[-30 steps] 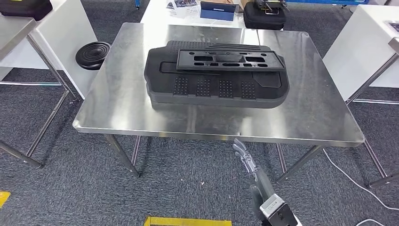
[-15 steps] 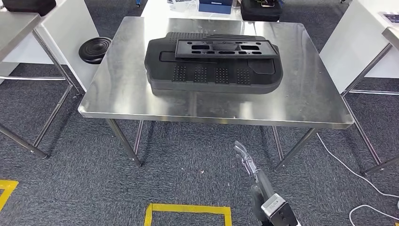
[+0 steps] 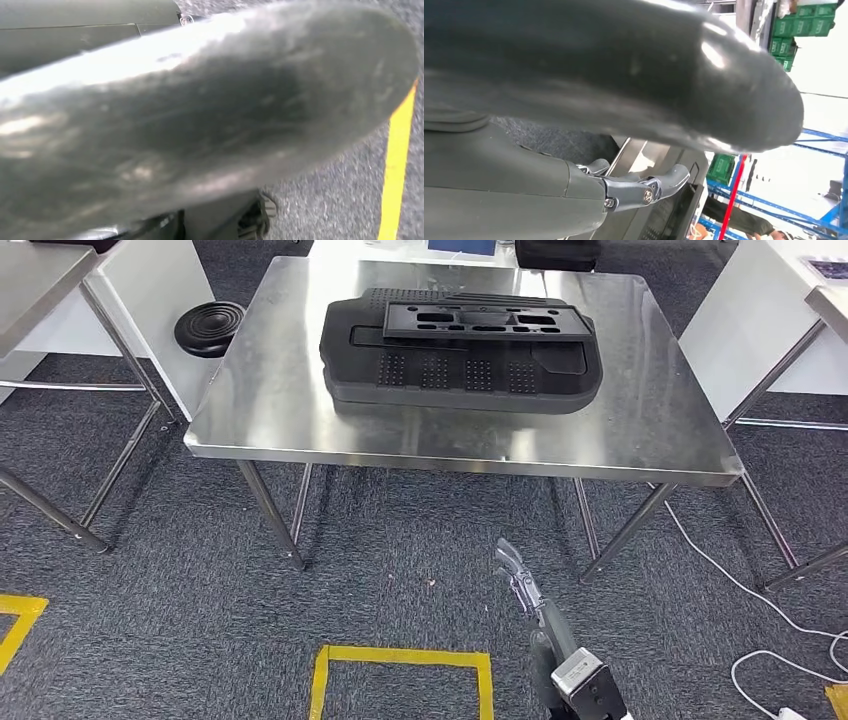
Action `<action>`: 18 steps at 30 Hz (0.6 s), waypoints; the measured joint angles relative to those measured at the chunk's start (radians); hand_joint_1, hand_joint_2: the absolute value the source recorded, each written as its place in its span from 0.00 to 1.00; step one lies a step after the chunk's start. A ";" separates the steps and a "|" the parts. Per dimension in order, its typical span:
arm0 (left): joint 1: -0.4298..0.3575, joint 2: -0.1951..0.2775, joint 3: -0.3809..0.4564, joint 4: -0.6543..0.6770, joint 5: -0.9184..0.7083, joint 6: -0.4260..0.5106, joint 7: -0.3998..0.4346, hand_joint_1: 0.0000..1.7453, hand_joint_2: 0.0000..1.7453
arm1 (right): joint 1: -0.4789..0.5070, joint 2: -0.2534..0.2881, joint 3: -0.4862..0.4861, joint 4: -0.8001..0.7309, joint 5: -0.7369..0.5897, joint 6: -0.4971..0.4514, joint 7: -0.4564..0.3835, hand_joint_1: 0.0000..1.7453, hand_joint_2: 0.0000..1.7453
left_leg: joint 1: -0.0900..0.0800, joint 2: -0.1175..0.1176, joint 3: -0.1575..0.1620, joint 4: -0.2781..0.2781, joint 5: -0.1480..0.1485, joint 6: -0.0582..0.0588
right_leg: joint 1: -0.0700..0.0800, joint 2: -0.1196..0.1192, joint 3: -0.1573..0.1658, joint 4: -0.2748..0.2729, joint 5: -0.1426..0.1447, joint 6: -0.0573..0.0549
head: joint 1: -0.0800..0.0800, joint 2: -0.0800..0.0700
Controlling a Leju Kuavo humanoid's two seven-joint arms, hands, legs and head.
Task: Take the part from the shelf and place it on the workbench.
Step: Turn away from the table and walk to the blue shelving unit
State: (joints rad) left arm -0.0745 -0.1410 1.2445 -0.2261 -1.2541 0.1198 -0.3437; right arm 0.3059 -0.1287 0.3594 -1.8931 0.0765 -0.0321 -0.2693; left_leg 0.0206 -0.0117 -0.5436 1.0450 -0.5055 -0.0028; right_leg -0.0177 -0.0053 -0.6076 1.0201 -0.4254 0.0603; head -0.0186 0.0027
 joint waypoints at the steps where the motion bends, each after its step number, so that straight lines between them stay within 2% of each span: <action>1: 0.000 0.000 0.001 0.000 0.000 0.000 0.000 0.00 0.00 | 0.001 0.001 -0.002 0.001 0.000 0.000 0.000 0.00 0.00 | 0.000 0.002 -0.009 -0.002 0.009 0.014 | -0.001 0.001 -0.014 0.022 -0.020 0.000 | 0.002 0.000; 2: 0.000 0.001 0.002 0.000 0.000 0.000 0.000 0.00 0.00 | 0.001 0.001 -0.004 0.001 -0.001 0.000 0.000 0.00 0.00 | 0.000 0.004 -0.020 -0.004 0.019 0.026 | -0.003 0.002 -0.033 0.064 -0.053 -0.003 | 0.005 0.000; 4: -0.001 0.001 0.003 0.000 0.000 0.000 0.000 0.00 0.00 | 0.002 0.002 -0.006 0.003 -0.003 -0.001 0.000 0.00 0.00 | -0.004 0.007 -0.044 -0.004 0.037 0.038 | -0.003 0.003 -0.074 0.187 -0.127 -0.011 | 0.010 0.000; 5: 0.000 0.001 0.003 0.000 0.000 0.000 0.000 0.00 0.00 | 0.002 0.002 -0.009 0.005 -0.005 -0.001 0.000 0.00 0.00 | -0.005 0.008 -0.057 -0.004 0.046 0.040 | -0.002 0.003 -0.085 0.240 -0.149 -0.009 | 0.010 0.000; 6: 0.000 0.001 0.003 0.000 0.000 0.000 0.001 0.00 0.00 | 0.003 0.003 -0.012 0.006 -0.008 -0.001 0.000 0.00 0.00 | -0.007 0.009 -0.069 -0.004 0.055 0.040 | -0.002 0.003 -0.082 0.265 -0.153 -0.004 | 0.010 0.000; 7: 0.000 0.001 0.003 0.000 0.000 0.000 0.001 0.00 0.00 | 0.004 0.003 -0.016 0.008 -0.010 -0.001 0.001 0.00 0.00 | -0.008 0.010 -0.081 -0.004 0.064 0.039 | -0.002 0.003 -0.062 0.256 -0.142 0.003 | 0.010 0.000; 8: 0.000 0.000 0.003 0.000 0.000 0.000 0.002 0.00 0.00 | 0.004 0.003 -0.019 0.010 -0.012 -0.002 0.001 0.00 0.00 | -0.008 0.010 -0.092 -0.004 0.074 0.038 | -0.001 0.003 -0.025 0.213 -0.122 0.010 | 0.010 0.000; 9: 0.000 0.000 0.003 0.000 0.000 0.000 0.004 0.00 0.00 | 0.004 0.004 -0.023 0.010 -0.013 -0.003 0.002 0.00 0.00 | -0.008 0.010 -0.101 -0.004 0.082 0.036 | 0.001 0.003 0.026 0.145 -0.105 0.012 | 0.010 0.000; 10: -0.001 0.000 0.003 0.000 0.000 0.000 0.005 0.00 0.00 | 0.004 0.005 -0.025 0.011 -0.014 -0.004 0.002 0.00 0.00 | -0.009 0.010 -0.108 -0.003 0.090 0.032 | 0.005 0.003 0.080 0.067 -0.100 0.008 | 0.010 0.000; 11: 0.000 -0.001 0.003 0.000 0.000 0.000 0.007 0.00 0.00 | 0.004 0.006 -0.028 0.011 -0.016 -0.004 0.002 0.00 0.00 | -0.009 0.010 -0.112 -0.006 0.099 0.027 | 0.009 0.003 0.121 0.008 -0.099 0.002 | 0.008 0.000; 12: -0.001 -0.002 0.003 0.000 0.000 0.000 0.008 0.00 0.00 | 0.005 0.007 -0.031 0.011 -0.016 -0.006 0.002 0.00 0.00 | -0.009 0.010 -0.114 -0.008 0.108 0.020 | 0.013 0.003 0.143 -0.032 -0.101 -0.004 | 0.010 0.000; 14: 0.000 -0.002 0.004 0.000 0.000 0.000 0.010 0.00 0.00 | 0.008 0.010 -0.037 0.012 -0.017 -0.009 0.003 0.00 0.00 | -0.007 0.010 -0.115 -0.017 0.127 0.007 | 0.017 0.004 0.140 -0.046 -0.094 -0.016 | 0.012 0.000; 15: 0.001 -0.002 0.004 0.000 0.000 0.000 0.012 0.00 0.00 | 0.010 0.013 -0.041 0.012 -0.017 -0.011 0.003 0.00 0.00 | -0.006 0.010 -0.117 -0.017 0.128 0.001 | 0.012 0.003 0.135 -0.049 -0.086 -0.023 | 0.015 0.000; 16: 0.002 -0.001 0.005 0.000 -0.001 0.000 0.013 0.00 0.00 | 0.011 0.016 -0.045 0.014 -0.017 -0.014 0.004 0.00 0.00 | -0.006 0.009 -0.123 -0.007 0.111 -0.004 | 0.008 0.002 0.129 -0.050 -0.078 -0.032 | 0.014 0.000; 17: 0.003 0.000 0.005 0.000 -0.001 0.000 0.014 0.00 0.00 | 0.013 0.019 -0.048 0.015 -0.017 -0.016 0.005 0.00 0.00 | -0.006 0.009 -0.133 0.021 0.076 -0.007 | 0.003 0.001 0.125 -0.053 -0.068 -0.042 | 0.013 0.000; 18: 0.003 0.000 0.005 0.000 -0.001 0.000 0.015 0.00 0.00 | 0.015 0.023 -0.051 0.016 -0.017 -0.018 0.006 0.00 0.00 | -0.005 0.009 -0.146 0.069 0.028 -0.010 | 0.001 0.000 0.120 -0.053 -0.060 -0.050 | 0.013 0.000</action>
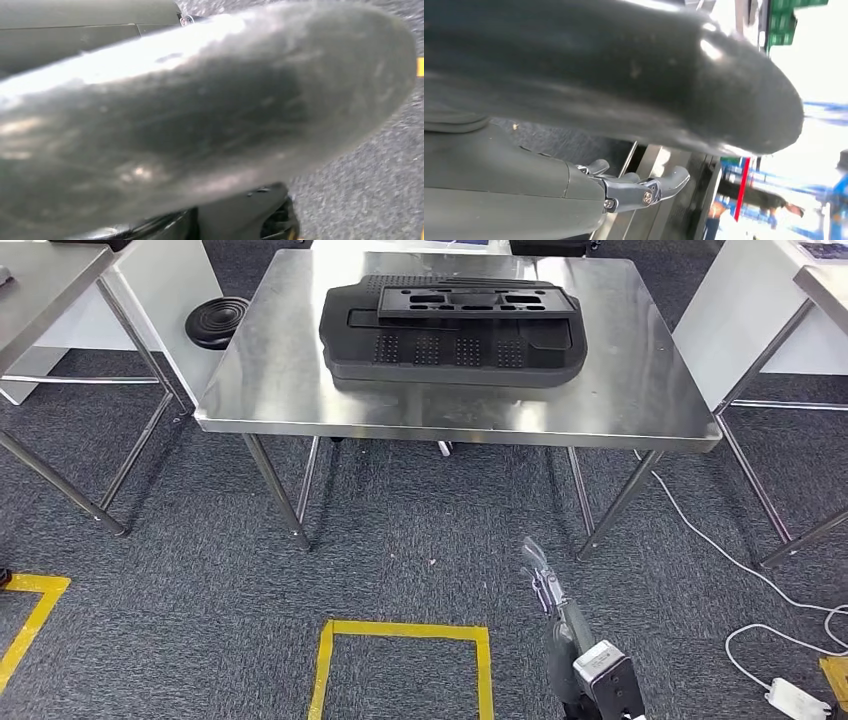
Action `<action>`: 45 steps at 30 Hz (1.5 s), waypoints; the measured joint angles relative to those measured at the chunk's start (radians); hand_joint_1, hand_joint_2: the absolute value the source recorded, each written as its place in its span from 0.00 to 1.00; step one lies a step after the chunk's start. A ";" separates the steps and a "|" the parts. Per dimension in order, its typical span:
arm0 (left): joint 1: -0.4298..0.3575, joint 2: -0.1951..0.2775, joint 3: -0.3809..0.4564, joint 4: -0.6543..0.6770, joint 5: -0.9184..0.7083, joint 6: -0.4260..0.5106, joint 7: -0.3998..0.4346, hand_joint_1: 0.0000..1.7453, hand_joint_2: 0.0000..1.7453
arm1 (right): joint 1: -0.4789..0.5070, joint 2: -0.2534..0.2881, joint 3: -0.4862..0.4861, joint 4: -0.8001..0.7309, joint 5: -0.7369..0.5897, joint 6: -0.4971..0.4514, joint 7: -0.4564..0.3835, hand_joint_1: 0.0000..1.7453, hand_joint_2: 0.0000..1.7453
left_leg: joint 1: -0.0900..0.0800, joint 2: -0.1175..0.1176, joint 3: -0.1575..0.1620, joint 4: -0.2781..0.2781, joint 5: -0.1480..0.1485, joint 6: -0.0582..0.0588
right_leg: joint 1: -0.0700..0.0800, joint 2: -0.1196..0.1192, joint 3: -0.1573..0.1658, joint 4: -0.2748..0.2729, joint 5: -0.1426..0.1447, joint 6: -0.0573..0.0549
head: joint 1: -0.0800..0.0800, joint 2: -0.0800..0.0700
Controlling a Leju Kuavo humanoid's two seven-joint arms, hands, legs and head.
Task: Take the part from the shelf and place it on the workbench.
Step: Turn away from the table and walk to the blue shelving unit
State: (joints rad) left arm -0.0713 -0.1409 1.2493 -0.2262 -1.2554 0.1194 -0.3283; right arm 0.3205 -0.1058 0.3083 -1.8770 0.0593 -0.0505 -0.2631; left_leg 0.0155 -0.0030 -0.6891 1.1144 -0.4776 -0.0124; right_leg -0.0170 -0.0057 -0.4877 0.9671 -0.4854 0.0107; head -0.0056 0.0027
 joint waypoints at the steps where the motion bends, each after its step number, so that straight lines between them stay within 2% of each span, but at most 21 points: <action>1: 0.001 0.000 0.000 0.000 0.000 0.000 0.001 0.00 0.00 | 0.001 0.003 -0.002 0.002 0.000 -0.001 0.001 0.00 0.00 | 0.000 0.000 -0.014 0.061 -0.049 -0.002 | 0.002 -0.001 -0.009 0.001 0.007 -0.006 | 0.000 0.000; 2: 0.001 0.000 0.000 0.000 0.000 0.000 0.001 0.00 0.00 | 0.003 0.006 -0.003 0.003 0.000 -0.002 0.002 0.00 0.00 | 0.001 -0.001 -0.024 0.121 -0.082 -0.005 | 0.003 -0.001 -0.017 0.003 0.015 -0.008 | 0.000 0.000; 4: 0.001 0.001 0.000 0.000 0.000 0.000 0.001 0.00 0.00 | 0.006 0.009 -0.008 0.007 0.004 -0.006 0.006 0.00 0.00 | 0.004 0.000 -0.005 0.166 -0.083 -0.011 | 0.003 -0.001 -0.042 0.013 0.027 -0.006 | -0.001 0.000; 6: -0.001 0.002 0.000 0.000 0.000 0.000 0.001 0.00 0.00 | 0.010 0.015 -0.018 0.010 0.019 -0.019 0.019 0.00 0.00 | 0.010 0.000 0.072 0.086 -0.040 -0.016 | 0.001 -0.001 -0.067 0.032 0.033 -0.001 | -0.001 0.000; 8: -0.003 0.002 0.000 0.000 0.000 0.000 0.001 0.00 0.00 | 0.015 0.022 -0.036 0.016 0.049 -0.046 0.045 0.00 0.00 | 0.011 -0.004 0.141 -0.015 -0.037 -0.018 | 0.004 -0.001 -0.088 0.050 0.036 0.005 | -0.002 0.000; 12: -0.002 0.002 0.002 0.000 0.001 0.000 0.001 0.00 0.00 | 0.028 0.044 -0.108 0.055 0.140 -0.087 0.105 0.00 0.00 | 0.005 -0.007 0.143 -0.060 -0.039 0.004 | 0.007 -0.001 -0.110 0.061 0.053 0.033 | 0.000 0.000; 15: -0.001 0.002 0.003 0.000 -0.004 -0.001 -0.002 0.00 0.00 | 0.039 0.076 -0.205 0.134 0.223 -0.058 0.144 0.00 0.00 | 0.005 -0.002 0.115 -0.067 -0.010 0.039 | 0.003 0.002 -0.149 0.131 -0.011 0.034 | 0.003 0.000; 18: -0.001 0.003 0.004 0.000 -0.010 0.000 -0.009 0.00 0.00 | 0.027 0.119 -0.348 0.285 0.388 -0.019 0.132 0.00 0.00 | 0.002 -0.001 0.073 -0.067 0.023 0.048 | 0.003 0.004 -0.192 0.294 -0.104 0.030 | 0.007 0.000; 20: -0.001 0.003 0.006 0.000 -0.013 0.000 -0.011 0.00 0.00 | 0.006 0.154 -0.458 0.408 0.487 0.007 0.098 0.00 0.00 | 0.002 -0.001 0.044 -0.067 0.045 0.046 | 0.003 0.004 -0.160 0.297 -0.087 0.047 | 0.007 0.000; 22: -0.001 0.002 0.006 0.000 -0.017 0.000 -0.013 0.00 0.00 | -0.035 0.182 -0.566 0.542 0.563 0.012 0.063 0.00 0.00 | 0.002 0.000 0.020 -0.066 0.067 0.039 | 0.003 0.004 -0.066 0.182 -0.052 0.060 | 0.007 0.000; 24: -0.002 0.000 0.007 0.000 -0.020 0.000 -0.015 0.00 0.00 | -0.102 0.196 -0.680 0.716 0.625 -0.021 0.012 0.00 0.00 | 0.001 0.003 0.009 -0.068 0.088 0.028 | 0.008 0.005 0.021 0.053 -0.055 0.051 | 0.006 0.000; 27: -0.003 -0.002 0.007 0.000 -0.022 0.003 -0.016 0.00 0.00 | -0.186 0.200 -0.841 1.008 0.677 -0.132 -0.070 0.00 0.00 | 0.002 0.004 0.008 -0.082 0.117 0.007 | 0.013 0.007 0.031 0.007 -0.053 0.025 | 0.008 0.000; 29: 0.000 -0.002 0.008 0.000 -0.022 0.007 -0.015 0.00 0.00 | -0.225 0.203 -0.922 1.170 0.701 -0.216 -0.054 0.00 0.00 | 0.005 0.003 -0.001 -0.067 0.085 -0.003 | 0.007 0.004 0.015 0.003 -0.031 0.006 | 0.008 0.000; 32: 0.002 -0.002 0.009 0.000 -0.024 0.014 -0.013 0.00 0.00 | -0.265 0.207 -1.003 1.351 0.730 -0.257 0.019 0.00 0.00 | 0.006 0.001 -0.027 0.084 -0.068 -0.009 | 0.006 0.002 -0.016 0.003 0.002 -0.014 | 0.004 0.000; 33: 0.002 -0.002 0.009 0.000 -0.026 0.014 -0.013 0.00 0.00 | -0.274 0.208 -1.022 1.397 0.736 -0.240 0.038 0.00 0.00 | 0.006 0.000 -0.031 0.143 -0.095 -0.011 | 0.008 0.002 -0.026 0.004 0.011 -0.015 | 0.004 0.000; 35: 0.000 -0.002 0.009 0.000 -0.029 0.015 -0.012 0.00 0.00 | -0.289 0.207 -1.051 1.468 0.743 -0.203 0.068 0.00 0.00 | 0.006 0.000 -0.004 0.185 -0.078 -0.014 | 0.009 0.000 -0.050 0.012 0.028 -0.012 | 0.004 0.000; 37: -0.002 -0.002 0.009 0.000 -0.031 0.014 -0.012 0.00 0.00 | -0.300 0.207 -1.069 1.516 0.745 -0.187 0.083 0.00 0.00 | 0.007 0.000 0.086 0.093 -0.039 -0.013 | 0.007 0.000 -0.076 0.028 0.039 -0.004 | 0.004 0.000; 39: -0.004 -0.002 0.009 0.000 -0.032 0.014 -0.011 0.00 0.00 | -0.309 0.206 -1.082 1.549 0.747 -0.182 0.088 0.00 0.00 | 0.003 -0.002 0.172 -0.031 -0.047 -0.008 | 0.010 0.000 -0.098 0.045 0.047 0.006 | 0.005 0.000; 40: -0.006 -0.002 0.009 0.000 -0.032 0.014 -0.011 0.00 0.00 | -0.313 0.206 -1.087 1.561 0.747 -0.181 0.089 0.00 0.00 | 0.001 -0.003 0.189 -0.067 -0.059 -0.005 | 0.011 -0.001 -0.106 0.051 0.052 0.013 | 0.005 0.000; 43: -0.005 -0.001 0.009 0.000 -0.032 0.014 -0.011 0.00 0.00 | -0.321 0.202 -1.098 1.588 0.748 -0.180 0.090 0.00 0.00 | -0.004 -0.001 0.173 -0.087 -0.051 0.018 | 0.010 0.000 -0.123 0.054 0.066 0.033 | 0.005 0.000; 45: -0.004 -0.001 0.009 0.000 -0.032 0.014 -0.011 0.00 0.00 | -0.321 0.200 -1.102 1.600 0.748 -0.180 0.092 0.00 0.00 | -0.002 0.003 0.147 -0.091 -0.029 0.040 | 0.009 0.002 -0.149 0.097 0.021 0.031 | 0.007 0.000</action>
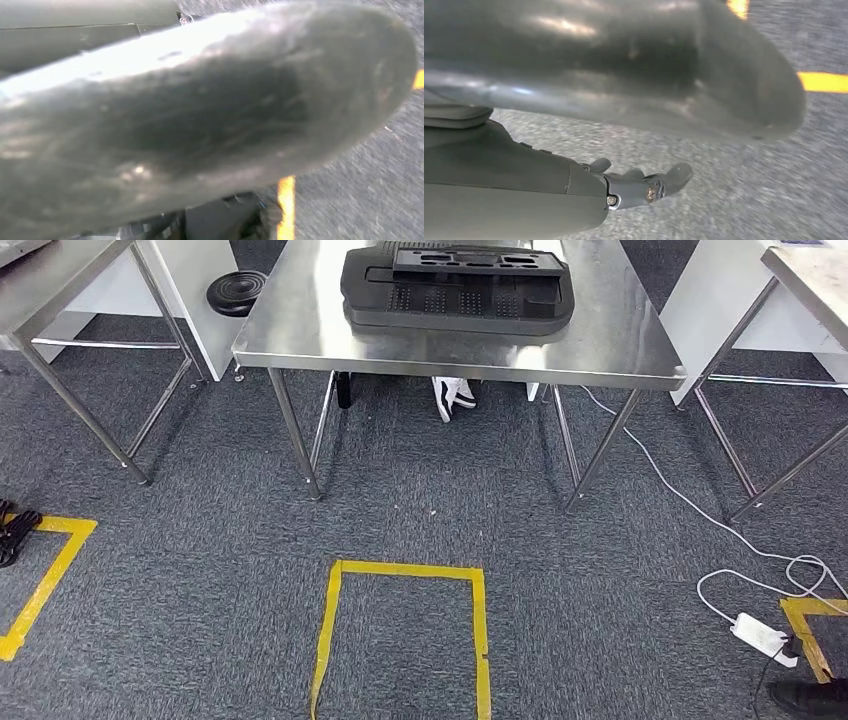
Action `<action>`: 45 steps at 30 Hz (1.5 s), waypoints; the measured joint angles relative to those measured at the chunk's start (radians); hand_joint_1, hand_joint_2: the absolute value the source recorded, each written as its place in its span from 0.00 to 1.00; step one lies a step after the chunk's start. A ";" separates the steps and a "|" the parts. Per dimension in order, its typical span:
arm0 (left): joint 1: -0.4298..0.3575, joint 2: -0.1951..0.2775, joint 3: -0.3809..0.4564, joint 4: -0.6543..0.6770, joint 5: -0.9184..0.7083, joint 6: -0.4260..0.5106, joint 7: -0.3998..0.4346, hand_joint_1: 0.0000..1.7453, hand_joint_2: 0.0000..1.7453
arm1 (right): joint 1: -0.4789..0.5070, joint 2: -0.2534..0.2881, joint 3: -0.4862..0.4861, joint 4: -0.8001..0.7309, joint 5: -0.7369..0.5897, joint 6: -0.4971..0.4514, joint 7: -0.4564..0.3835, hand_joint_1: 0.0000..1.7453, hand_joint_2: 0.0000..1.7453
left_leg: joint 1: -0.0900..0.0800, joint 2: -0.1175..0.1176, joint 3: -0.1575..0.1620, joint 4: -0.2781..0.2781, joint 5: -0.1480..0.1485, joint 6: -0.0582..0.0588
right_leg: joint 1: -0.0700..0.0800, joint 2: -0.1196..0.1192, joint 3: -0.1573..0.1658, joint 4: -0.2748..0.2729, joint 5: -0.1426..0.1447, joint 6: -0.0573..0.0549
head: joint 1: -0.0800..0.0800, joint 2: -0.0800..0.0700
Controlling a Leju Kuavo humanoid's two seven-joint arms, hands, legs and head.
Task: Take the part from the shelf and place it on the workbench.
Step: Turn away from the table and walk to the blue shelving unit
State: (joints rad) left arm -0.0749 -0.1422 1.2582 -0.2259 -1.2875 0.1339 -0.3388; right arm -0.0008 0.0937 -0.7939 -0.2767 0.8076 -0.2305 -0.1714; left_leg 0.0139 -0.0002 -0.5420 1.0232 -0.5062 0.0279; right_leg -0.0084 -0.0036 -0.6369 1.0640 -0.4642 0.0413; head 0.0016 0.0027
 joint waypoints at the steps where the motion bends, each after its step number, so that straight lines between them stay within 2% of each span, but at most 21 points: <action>1: -0.001 0.000 0.000 0.000 0.000 0.000 0.000 0.00 0.00 | -0.001 -0.001 -0.002 0.004 0.000 0.002 0.002 0.00 0.00 | 0.000 0.001 -0.013 0.000 0.011 0.006 | -0.002 0.001 -0.018 0.047 -0.042 -0.006 | 0.001 0.000; 3: -0.001 0.001 0.000 0.000 -0.001 -0.001 0.000 0.00 0.00 | -0.004 -0.001 -0.006 0.011 0.001 0.016 0.019 0.00 0.00 | 0.000 0.003 -0.044 0.001 0.034 0.009 | -0.003 0.001 -0.050 0.170 -0.116 -0.011 | 0.003 0.000; 5: -0.001 0.000 0.000 0.000 -0.003 -0.004 0.000 0.00 0.00 | -0.008 -0.001 -0.011 0.017 0.011 0.040 0.062 0.00 0.00 | 0.000 0.007 -0.071 0.001 0.057 0.007 | -0.005 0.002 -0.040 0.231 -0.122 0.005 | 0.003 0.000; 6: -0.001 0.000 0.000 0.000 -0.005 -0.005 0.000 0.00 0.00 | -0.009 0.000 -0.013 0.020 0.017 0.049 0.088 0.00 0.00 | 0.000 0.007 -0.084 0.002 0.069 0.004 | -0.006 0.002 -0.009 0.212 -0.101 0.017 | 0.003 0.000; 8: -0.001 -0.001 0.000 0.000 -0.009 -0.007 0.000 0.00 0.00 | -0.012 0.006 -0.014 0.025 0.027 0.056 0.134 0.00 0.00 | 0.000 0.007 -0.105 0.002 0.090 -0.005 | -0.006 0.001 0.098 0.083 -0.066 0.026 | 0.003 0.000; 9: -0.001 -0.001 0.000 0.000 -0.010 -0.007 -0.002 0.00 0.00 | -0.014 0.009 -0.015 0.026 0.032 0.057 0.151 0.00 0.00 | -0.002 0.008 -0.112 0.003 0.099 -0.011 | -0.004 0.002 0.155 0.003 -0.068 0.022 | 0.002 0.000; 11: -0.002 -0.001 0.000 0.000 -0.011 -0.006 -0.005 0.00 0.00 | -0.019 0.017 -0.015 0.030 0.057 0.058 0.171 0.00 0.00 | -0.003 0.011 -0.117 0.001 0.117 -0.024 | 0.002 0.002 0.212 -0.092 -0.087 0.006 | 0.000 0.000; 14: -0.002 -0.001 -0.001 0.000 -0.012 -0.004 -0.005 0.00 0.00 | -0.017 0.024 -0.008 0.035 0.104 0.055 0.178 0.00 0.00 | 0.003 0.011 -0.118 0.004 0.118 -0.044 | -0.001 0.001 0.205 -0.107 -0.077 -0.022 | -0.003 0.000; 16: 0.000 0.000 0.000 0.000 -0.014 -0.001 -0.002 0.00 0.00 | -0.016 0.026 0.002 0.037 0.126 0.051 0.178 0.00 0.00 | 0.006 0.007 -0.139 0.069 0.046 -0.051 | -0.006 -0.001 0.194 -0.109 -0.060 -0.042 | -0.005 0.000; 18: 0.002 0.000 0.000 0.000 -0.015 0.000 0.002 0.00 0.00 | -0.016 0.027 0.011 0.038 0.139 0.047 0.178 0.00 0.00 | 0.007 0.003 -0.172 0.197 -0.043 -0.056 | -0.003 -0.002 0.180 -0.108 -0.048 -0.050 | -0.007 0.000; 19: 0.002 0.000 0.000 0.000 -0.016 0.000 0.003 0.00 0.00 | -0.016 0.027 0.014 0.039 0.143 0.045 0.178 0.00 0.00 | 0.007 0.002 -0.180 0.249 -0.062 -0.059 | -0.001 -0.003 0.173 -0.108 -0.043 -0.050 | -0.008 0.000; 21: 0.002 0.000 -0.001 0.000 -0.018 0.000 0.006 0.00 0.00 | -0.015 0.028 0.017 0.042 0.149 0.041 0.181 0.00 0.00 | 0.009 0.001 -0.146 0.250 -0.042 -0.063 | -0.001 -0.003 0.165 -0.105 -0.036 -0.047 | -0.008 0.000; 24: 0.001 0.001 -0.001 0.000 -0.020 0.001 0.010 0.00 0.00 | -0.015 0.030 0.025 0.044 0.160 0.035 0.190 0.00 0.00 | 0.011 0.001 -0.019 0.071 0.008 -0.059 | 0.000 -0.003 0.156 -0.088 -0.035 -0.040 | -0.008 0.000; 25: 0.000 0.001 -0.001 0.000 -0.020 0.002 0.011 0.00 0.00 | -0.016 0.031 0.029 0.045 0.163 0.033 0.193 0.00 0.00 | 0.010 0.000 0.002 0.032 0.010 -0.056 | 0.003 -0.003 0.149 -0.080 -0.036 -0.035 | -0.008 0.000; 30: -0.001 -0.001 -0.001 0.000 -0.022 0.005 0.013 0.00 0.00 | -0.019 0.033 0.035 0.047 0.169 0.024 0.205 0.00 0.00 | 0.010 -0.002 -0.006 0.002 0.018 -0.025 | 0.003 -0.002 0.112 -0.035 -0.054 -0.013 | -0.005 0.000; 33: -0.001 -0.002 -0.002 0.000 -0.022 0.006 0.013 0.00 0.00 | -0.021 0.036 0.035 0.048 0.171 0.022 0.209 0.00 0.00 | 0.010 -0.001 -0.021 0.000 0.028 -0.011 | -0.003 0.000 0.019 0.144 -0.128 -0.014 | 0.000 0.000; 35: -0.001 -0.002 -0.002 0.000 -0.022 0.006 0.013 0.00 0.00 | -0.020 0.037 0.036 0.049 0.171 0.022 0.211 0.00 0.00 | 0.010 -0.001 -0.028 0.000 0.033 -0.009 | -0.007 0.000 -0.020 0.221 -0.144 -0.005 | 0.000 0.000; 36: 0.000 -0.002 -0.002 0.000 -0.022 0.006 0.013 0.00 0.00 | -0.020 0.036 0.036 0.049 0.171 0.022 0.211 0.00 0.00 | 0.010 -0.001 -0.029 0.000 0.034 -0.009 | -0.008 0.000 -0.011 0.200 -0.128 0.005 | 0.000 0.000; 39: -0.001 -0.004 -0.002 0.000 -0.022 0.006 0.013 0.00 0.00 | -0.023 0.036 0.036 0.050 0.171 0.021 0.211 0.00 0.00 | 0.010 -0.003 -0.030 0.001 0.040 -0.019 | -0.011 0.001 0.089 -0.002 -0.049 0.025 | 0.002 0.000; 41: -0.002 -0.003 -0.002 0.000 -0.022 0.007 0.013 0.00 0.00 | -0.025 0.039 0.037 0.050 0.171 0.021 0.211 0.00 0.00 | 0.004 -0.003 -0.032 0.002 0.039 -0.025 | -0.010 0.004 0.116 -0.068 -0.030 0.017 | 0.001 0.000; 45: 0.000 -0.002 -0.002 0.000 -0.022 0.010 0.014 0.00 0.00 | -0.022 0.041 0.037 0.051 0.169 0.021 0.212 0.00 0.00 | 0.003 -0.003 -0.032 -0.003 0.046 0.001 | -0.005 0.005 0.114 -0.073 -0.024 0.003 | -0.002 0.000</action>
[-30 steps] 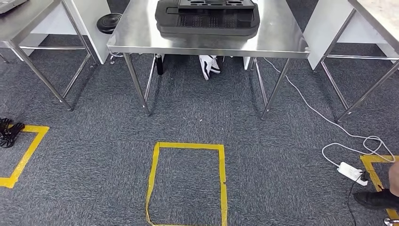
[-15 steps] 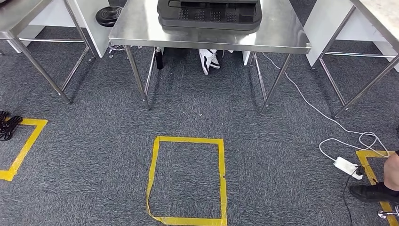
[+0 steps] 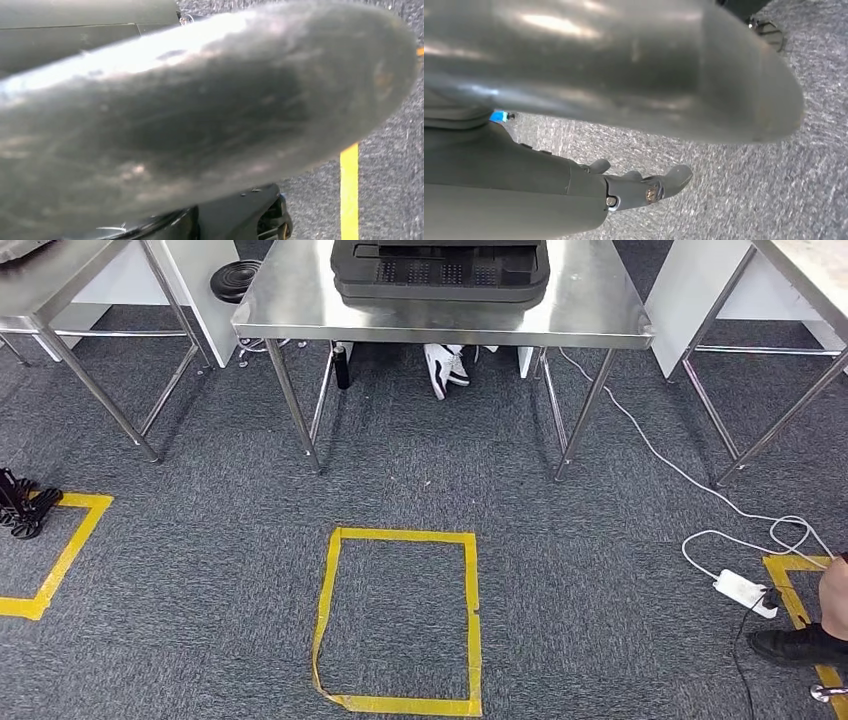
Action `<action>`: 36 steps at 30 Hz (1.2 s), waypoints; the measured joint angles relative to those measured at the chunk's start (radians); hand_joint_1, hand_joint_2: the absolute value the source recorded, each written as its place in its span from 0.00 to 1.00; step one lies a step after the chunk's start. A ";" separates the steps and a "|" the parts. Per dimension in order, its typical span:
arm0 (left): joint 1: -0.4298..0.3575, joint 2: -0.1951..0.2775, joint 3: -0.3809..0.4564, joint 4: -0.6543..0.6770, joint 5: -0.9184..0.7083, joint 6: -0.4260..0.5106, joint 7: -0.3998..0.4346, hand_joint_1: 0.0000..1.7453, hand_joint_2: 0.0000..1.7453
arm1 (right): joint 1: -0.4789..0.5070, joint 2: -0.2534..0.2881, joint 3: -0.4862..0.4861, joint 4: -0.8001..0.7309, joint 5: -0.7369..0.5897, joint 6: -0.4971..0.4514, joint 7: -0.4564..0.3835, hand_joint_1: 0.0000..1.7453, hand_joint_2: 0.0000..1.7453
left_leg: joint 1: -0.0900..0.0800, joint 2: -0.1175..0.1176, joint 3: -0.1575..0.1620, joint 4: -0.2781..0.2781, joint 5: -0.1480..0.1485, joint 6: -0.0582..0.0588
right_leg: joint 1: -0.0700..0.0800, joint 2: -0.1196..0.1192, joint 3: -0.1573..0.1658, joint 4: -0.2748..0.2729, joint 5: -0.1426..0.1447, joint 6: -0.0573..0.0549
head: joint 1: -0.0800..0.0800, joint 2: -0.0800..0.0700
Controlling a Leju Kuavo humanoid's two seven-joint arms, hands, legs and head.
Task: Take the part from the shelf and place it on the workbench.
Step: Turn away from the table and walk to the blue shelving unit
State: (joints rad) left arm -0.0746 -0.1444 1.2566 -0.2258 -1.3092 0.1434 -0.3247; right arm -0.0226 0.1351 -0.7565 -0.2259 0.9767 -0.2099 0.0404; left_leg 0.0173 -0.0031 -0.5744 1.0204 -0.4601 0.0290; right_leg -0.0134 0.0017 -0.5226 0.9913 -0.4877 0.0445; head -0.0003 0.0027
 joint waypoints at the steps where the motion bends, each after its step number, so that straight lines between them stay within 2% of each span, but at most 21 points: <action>1: 0.000 0.000 0.000 0.000 0.000 0.001 0.000 0.00 0.00 | 0.000 0.000 0.000 0.000 -0.001 0.000 0.000 0.00 0.00 | 0.001 0.000 0.000 -0.002 0.003 -0.004 | 0.001 0.000 0.000 0.000 0.002 -0.003 | 0.000 0.000; 3: 0.000 0.000 0.000 0.000 0.000 0.002 0.001 0.00 0.00 | -0.001 0.002 0.000 0.000 -0.003 -0.001 0.000 0.00 0.00 | 0.003 0.000 -0.001 -0.005 0.010 -0.011 | 0.002 0.000 0.001 0.001 0.005 -0.007 | -0.001 0.000; 9: 0.000 0.000 0.000 0.000 0.000 0.003 0.001 0.00 0.00 | -0.001 0.007 0.000 0.000 -0.004 -0.001 0.000 0.00 0.00 | 0.000 -0.001 -0.003 -0.004 0.011 -0.011 | 0.001 0.000 0.001 0.001 0.006 -0.008 | 0.000 0.000; 12: 0.000 0.000 0.000 0.000 0.000 0.005 0.001 0.00 0.00 | -0.002 0.008 0.000 0.000 -0.002 -0.001 0.000 0.00 0.00 | -0.004 0.000 -0.004 -0.008 0.012 -0.012 | -0.001 0.000 -0.001 -0.002 0.008 -0.003 | 0.000 0.000; 14: -0.001 -0.002 0.000 0.000 0.000 0.006 0.001 0.00 0.00 | -0.002 0.006 0.000 0.000 -0.002 -0.001 0.000 0.00 0.00 | 0.002 0.004 0.000 -0.023 0.021 -0.013 | -0.002 0.000 -0.012 0.015 -0.003 0.001 | 0.001 0.000; 15: -0.001 -0.004 0.000 0.000 0.000 0.006 0.001 0.00 0.00 | -0.002 0.006 0.000 0.000 -0.001 -0.002 0.000 0.00 0.00 | 0.007 0.008 0.002 -0.031 0.025 -0.012 | -0.001 0.000 -0.029 0.048 -0.022 0.001 | 0.003 0.000; 17: -0.001 -0.005 0.000 0.000 0.000 0.006 0.002 0.00 0.00 | -0.003 0.005 0.000 0.000 -0.001 -0.002 0.001 0.00 0.00 | 0.011 0.015 -0.001 -0.034 0.029 -0.011 | -0.006 0.000 -0.089 0.169 -0.078 0.000 | 0.007 0.000; 18: -0.001 -0.005 0.000 0.000 0.000 0.006 0.001 0.00 0.00 | -0.002 0.005 0.000 0.000 -0.001 -0.002 0.002 0.00 0.00 | 0.011 0.019 -0.004 -0.034 0.030 -0.011 | -0.009 0.000 -0.119 0.231 -0.101 0.003 | 0.008 0.000; 19: -0.001 -0.005 0.000 0.000 0.000 0.006 0.001 0.00 0.00 | -0.001 0.005 0.000 0.000 0.000 -0.002 0.003 0.00 0.00 | 0.012 0.024 -0.006 -0.034 0.031 -0.013 | -0.013 0.000 -0.137 0.268 -0.110 0.010 | 0.007 0.000; 20: -0.001 -0.006 0.000 0.000 0.000 0.006 0.001 0.00 0.00 | 0.000 0.004 0.000 0.000 0.001 -0.002 0.005 0.00 0.00 | 0.014 0.027 -0.007 -0.033 0.032 -0.016 | -0.016 -0.001 -0.136 0.268 -0.104 0.021 | 0.008 0.000; 21: -0.001 -0.006 0.000 0.000 0.000 0.006 0.001 0.00 0.00 | 0.000 0.003 0.000 0.000 0.002 -0.002 0.006 0.00 0.00 | 0.017 0.031 -0.008 -0.033 0.034 -0.019 | -0.021 -0.003 -0.115 0.227 -0.083 0.035 | 0.008 0.000; 22: -0.001 -0.007 0.000 0.000 0.000 0.006 0.001 0.00 0.00 | -0.001 0.002 0.000 0.000 0.002 -0.002 0.007 0.00 0.00 | 0.020 0.035 -0.009 -0.031 0.035 -0.025 | -0.025 -0.012 -0.076 0.155 -0.055 0.049 | 0.008 0.000; 23: -0.001 -0.007 0.000 0.000 0.000 0.006 0.001 0.00 0.00 | -0.003 0.003 0.000 0.001 0.003 -0.002 0.007 0.00 0.00 | 0.019 0.038 -0.009 -0.029 0.035 -0.032 | -0.027 -0.025 -0.039 0.083 -0.030 0.059 | 0.010 0.000; 24: -0.001 -0.006 0.000 0.000 0.000 0.007 0.000 0.00 0.00 | -0.005 0.004 0.000 0.001 0.003 -0.002 0.007 0.00 0.00 | 0.018 0.041 -0.009 -0.027 0.034 -0.040 | -0.027 -0.034 -0.011 0.027 -0.011 0.059 | 0.011 0.000; 25: -0.001 -0.006 0.000 0.000 0.000 0.007 0.000 0.00 0.00 | -0.007 0.005 0.000 0.001 0.004 -0.002 0.007 0.00 0.00 | 0.016 0.045 -0.008 -0.026 0.033 -0.048 | -0.026 -0.040 0.003 -0.003 -0.001 0.050 | 0.010 0.000; 28: 0.000 -0.006 0.000 0.000 0.000 0.008 -0.001 0.00 0.00 | -0.006 0.005 -0.001 0.001 0.004 -0.002 0.009 0.00 0.00 | 0.020 0.055 -0.004 -0.027 0.033 -0.068 | -0.020 -0.026 -0.002 -0.005 0.005 0.009 | 0.005 0.000; 30: 0.000 -0.007 0.000 0.000 0.000 0.008 -0.001 0.00 0.00 | -0.005 0.005 -0.001 0.001 0.004 -0.002 0.010 0.00 0.00 | 0.024 0.042 -0.018 0.015 -0.003 -0.073 | -0.021 -0.015 0.000 -0.005 0.012 -0.009 | 0.004 0.000; 33: 0.001 -0.006 0.000 0.000 0.000 0.008 -0.001 0.00 0.00 | -0.005 0.007 -0.001 0.001 0.006 -0.003 0.010 0.00 0.00 | 0.020 0.010 -0.098 0.212 -0.115 -0.067 | -0.014 0.000 -0.001 -0.004 0.018 -0.024 | 0.001 0.000; 34: 0.002 -0.006 0.000 0.000 0.000 0.008 -0.001 0.00 0.00 | -0.004 0.007 -0.001 0.001 0.007 -0.003 0.010 0.00 0.00 | 0.019 0.005 -0.119 0.265 -0.132 -0.065 | -0.010 0.007 -0.001 -0.004 0.018 -0.025 | 0.001 0.000; 35: 0.003 -0.006 0.000 0.000 0.000 0.008 -0.001 0.00 0.00 | -0.004 0.007 -0.001 0.001 0.008 -0.003 0.010 0.00 0.00 | 0.018 0.003 -0.125 0.281 -0.130 -0.061 | -0.007 0.015 0.000 -0.003 0.018 -0.026 | 0.001 0.000; 36: 0.003 -0.007 0.000 0.000 0.000 0.008 -0.001 0.00 0.00 | -0.003 0.007 -0.001 0.001 0.010 -0.003 0.010 0.00 0.00 | 0.018 0.001 -0.111 0.257 -0.108 -0.057 | -0.005 0.025 0.001 -0.003 0.017 -0.027 | 0.001 0.000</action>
State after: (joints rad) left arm -0.0712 -0.1510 1.2566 -0.2258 -1.3096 0.1518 -0.3255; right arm -0.0261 0.1424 -0.7572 -0.2251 0.9863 -0.2125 0.0500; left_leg 0.0349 -0.0016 -0.6858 1.2771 -0.5680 -0.0284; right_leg -0.0183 0.0264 -0.5217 0.9883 -0.4704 0.0179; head 0.0011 0.0027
